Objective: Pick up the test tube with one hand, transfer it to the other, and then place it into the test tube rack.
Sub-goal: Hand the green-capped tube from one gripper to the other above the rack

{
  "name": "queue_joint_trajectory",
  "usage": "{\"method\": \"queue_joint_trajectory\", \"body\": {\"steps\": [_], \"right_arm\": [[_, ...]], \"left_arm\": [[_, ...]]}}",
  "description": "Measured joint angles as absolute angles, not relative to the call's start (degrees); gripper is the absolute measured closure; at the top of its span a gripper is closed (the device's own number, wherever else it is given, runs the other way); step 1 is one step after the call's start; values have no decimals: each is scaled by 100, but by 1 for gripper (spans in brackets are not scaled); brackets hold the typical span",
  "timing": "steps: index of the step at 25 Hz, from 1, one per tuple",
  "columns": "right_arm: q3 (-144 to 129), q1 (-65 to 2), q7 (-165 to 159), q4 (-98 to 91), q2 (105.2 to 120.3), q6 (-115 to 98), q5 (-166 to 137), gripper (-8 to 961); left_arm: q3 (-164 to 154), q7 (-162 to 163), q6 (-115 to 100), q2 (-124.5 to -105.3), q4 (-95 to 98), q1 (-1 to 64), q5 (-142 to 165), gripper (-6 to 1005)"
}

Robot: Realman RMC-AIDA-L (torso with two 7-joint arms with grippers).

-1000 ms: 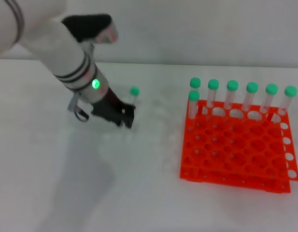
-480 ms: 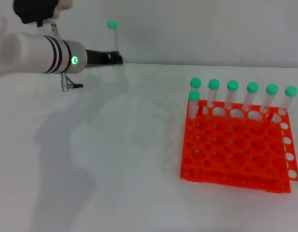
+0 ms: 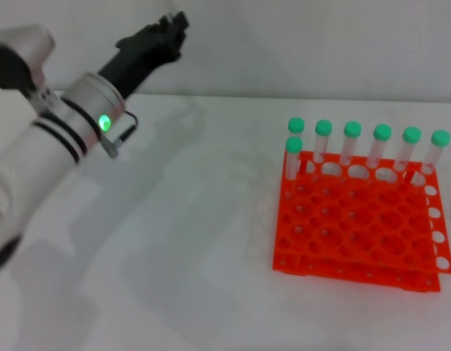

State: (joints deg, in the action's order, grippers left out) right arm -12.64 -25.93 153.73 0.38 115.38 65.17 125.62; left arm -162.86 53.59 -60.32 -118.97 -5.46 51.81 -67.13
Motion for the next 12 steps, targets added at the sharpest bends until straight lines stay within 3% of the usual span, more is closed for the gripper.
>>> {"method": "queue_joint_trajectory", "body": {"steps": [8,12], "right_arm": [[-2103,-2319,13702,-948,11485,6777,12238,80],[-3179,-2063,12437,-1974,11333,7115,11857,80]], "left_arm": [[-16285,2864,-6345,-11982,1277,4865,-5913,803],[-16253,1970,-5644,-12008,2025,5072,-5440,803]]}}
